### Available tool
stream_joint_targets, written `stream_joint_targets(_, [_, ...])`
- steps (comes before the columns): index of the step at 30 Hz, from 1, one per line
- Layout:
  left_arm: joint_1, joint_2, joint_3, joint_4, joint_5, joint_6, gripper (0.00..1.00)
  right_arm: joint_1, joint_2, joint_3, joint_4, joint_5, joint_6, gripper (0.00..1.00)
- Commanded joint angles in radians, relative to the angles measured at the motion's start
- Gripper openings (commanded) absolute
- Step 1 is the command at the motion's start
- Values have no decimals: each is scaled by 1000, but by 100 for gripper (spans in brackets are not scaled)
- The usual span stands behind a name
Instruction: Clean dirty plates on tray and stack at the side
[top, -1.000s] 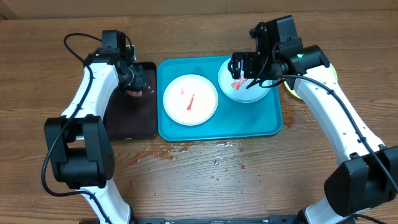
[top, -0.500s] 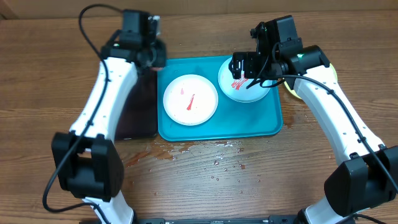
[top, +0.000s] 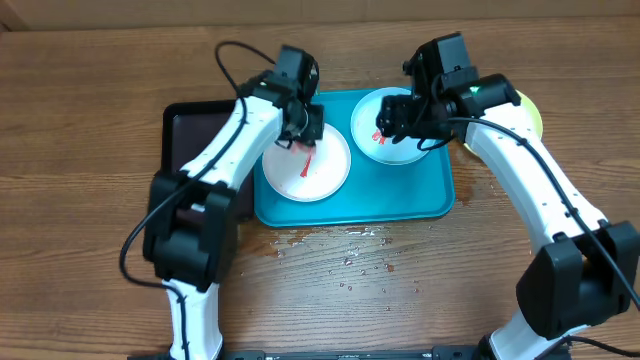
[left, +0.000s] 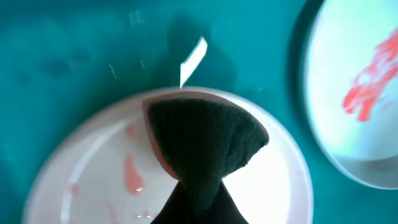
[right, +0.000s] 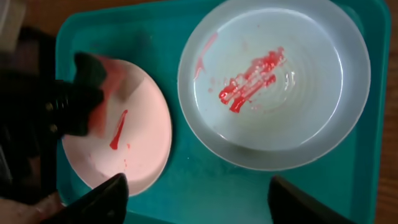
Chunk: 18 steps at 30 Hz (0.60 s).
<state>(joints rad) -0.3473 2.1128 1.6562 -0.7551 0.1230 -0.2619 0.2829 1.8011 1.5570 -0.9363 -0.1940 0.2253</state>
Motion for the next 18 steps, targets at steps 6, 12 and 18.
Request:
stream_joint_targets(6, [-4,10,-1,-72,36,-76,4,10,21,-116,102,-37,38,63])
stream_joint_targets(12, [-14,10,-41,-60,23,-81,4,62,61,-164,151,-43,33,55])
stream_joint_targets(18, [-14,10,-122,13,26,-94,4,111,134,-164,188,-30,-20,52])
